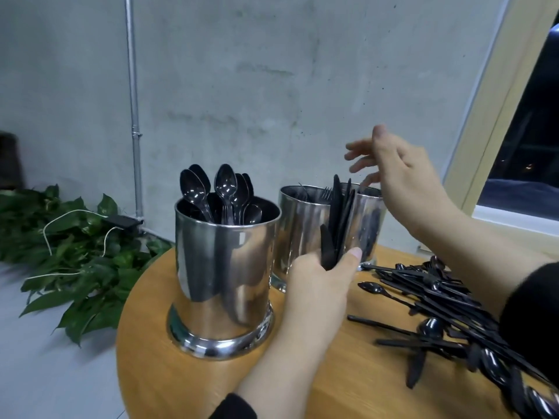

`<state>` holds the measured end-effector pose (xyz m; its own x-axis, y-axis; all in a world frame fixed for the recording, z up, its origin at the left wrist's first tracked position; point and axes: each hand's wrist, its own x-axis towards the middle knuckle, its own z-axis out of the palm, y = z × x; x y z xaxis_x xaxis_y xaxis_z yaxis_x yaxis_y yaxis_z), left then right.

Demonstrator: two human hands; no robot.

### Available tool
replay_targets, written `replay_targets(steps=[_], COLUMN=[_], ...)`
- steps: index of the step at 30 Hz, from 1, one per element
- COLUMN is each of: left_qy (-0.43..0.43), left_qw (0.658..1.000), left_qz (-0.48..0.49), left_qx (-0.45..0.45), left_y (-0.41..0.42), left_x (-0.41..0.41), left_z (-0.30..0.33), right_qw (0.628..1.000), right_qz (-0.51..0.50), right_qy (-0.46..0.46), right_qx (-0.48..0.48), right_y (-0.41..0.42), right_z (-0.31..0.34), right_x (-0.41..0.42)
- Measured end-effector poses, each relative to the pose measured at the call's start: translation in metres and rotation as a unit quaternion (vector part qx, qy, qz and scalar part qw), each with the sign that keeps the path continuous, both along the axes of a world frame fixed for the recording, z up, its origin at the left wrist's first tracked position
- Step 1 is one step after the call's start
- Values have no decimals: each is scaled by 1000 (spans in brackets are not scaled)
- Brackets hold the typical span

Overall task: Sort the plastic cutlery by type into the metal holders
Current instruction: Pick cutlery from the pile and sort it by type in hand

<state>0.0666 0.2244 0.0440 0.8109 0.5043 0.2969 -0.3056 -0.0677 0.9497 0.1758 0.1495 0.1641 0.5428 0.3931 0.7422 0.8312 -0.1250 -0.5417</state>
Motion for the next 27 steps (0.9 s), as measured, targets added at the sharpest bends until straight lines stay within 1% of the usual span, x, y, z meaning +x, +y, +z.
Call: replay_targets(steps=[2, 6, 9, 10, 11, 13, 15, 16, 17, 18, 20, 21, 25, 27], left_qy=[15, 64, 95, 107, 115, 115, 109, 108, 105, 102, 101, 105, 129, 126], left_qw=[1000, 997, 994, 992, 991, 991, 993, 993, 993, 993, 989, 986, 968, 965], left_qz=[-17, -27, -44, -54, -61, -66, -49, -40, -36, -37, -41, -46, -47, -48], left_qx=[17, 39, 35, 33, 34, 32, 24, 27, 35, 51, 98, 121, 210, 225], left_y=[-3, -7, -9, -10, -10, -12, -13, -13, -13, -13, -14, -15, -23, -27], left_x=[-1, -4, -7, -9, -11, -12, -11, -10, -9, -9, -8, -7, -5, -5], left_z=[-1, -5, -8, -10, -11, -12, -11, -9, -8, -8, -6, -5, 0, 2], right_qw=[996, 987, 964, 957, 958, 978, 991, 990, 985, 976, 953, 947, 961, 962], right_qz=[71, 59, 69, 71, 73, 68, 17, -15, -30, -22, 19, 31, 14, 15], right_qy=[19, 14, 11, 3, -3, 19, 67, 88, 112, 141, 189, 200, 176, 180], right_qx=[-43, -148, -258, -282, -278, -195, -116, -109, -129, -165, -235, -249, -214, -206], right_y=[-11, -19, -27, -30, -32, -36, -41, -45, -50, -56, -64, -66, -68, -70], right_z=[-9, -38, -59, -64, -66, -67, -63, -61, -60, -61, -64, -66, -67, -65], right_x=[-18, -30, -37, -39, -40, -40, -41, -42, -41, -42, -46, -49, -51, -51])
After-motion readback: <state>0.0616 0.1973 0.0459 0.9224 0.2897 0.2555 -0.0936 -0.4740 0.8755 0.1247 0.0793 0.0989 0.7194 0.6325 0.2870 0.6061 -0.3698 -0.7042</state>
